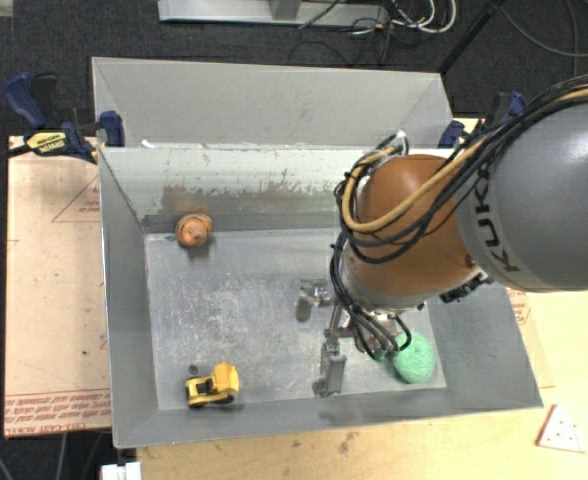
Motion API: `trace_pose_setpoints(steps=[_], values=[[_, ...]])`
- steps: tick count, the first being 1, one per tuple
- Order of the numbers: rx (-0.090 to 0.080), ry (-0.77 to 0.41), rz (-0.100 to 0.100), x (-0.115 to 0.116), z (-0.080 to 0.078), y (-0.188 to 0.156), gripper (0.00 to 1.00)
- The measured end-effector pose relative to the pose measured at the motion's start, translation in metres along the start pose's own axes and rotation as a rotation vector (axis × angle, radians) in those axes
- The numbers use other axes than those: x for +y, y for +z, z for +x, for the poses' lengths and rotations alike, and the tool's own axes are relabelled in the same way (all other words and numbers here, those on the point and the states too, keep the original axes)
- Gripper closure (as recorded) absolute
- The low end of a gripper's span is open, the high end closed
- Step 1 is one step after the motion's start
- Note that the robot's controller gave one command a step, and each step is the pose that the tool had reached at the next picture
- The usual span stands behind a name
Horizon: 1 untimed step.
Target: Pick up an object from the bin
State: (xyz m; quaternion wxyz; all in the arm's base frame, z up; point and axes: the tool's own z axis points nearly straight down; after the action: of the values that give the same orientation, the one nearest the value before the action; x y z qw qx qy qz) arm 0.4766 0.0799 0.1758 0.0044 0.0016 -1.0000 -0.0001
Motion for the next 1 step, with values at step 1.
trace_pose_setpoints(steps=[1], values=[[-0.008, 0.003, -0.001, -0.0003, -0.0018, -0.004, 0.0]])
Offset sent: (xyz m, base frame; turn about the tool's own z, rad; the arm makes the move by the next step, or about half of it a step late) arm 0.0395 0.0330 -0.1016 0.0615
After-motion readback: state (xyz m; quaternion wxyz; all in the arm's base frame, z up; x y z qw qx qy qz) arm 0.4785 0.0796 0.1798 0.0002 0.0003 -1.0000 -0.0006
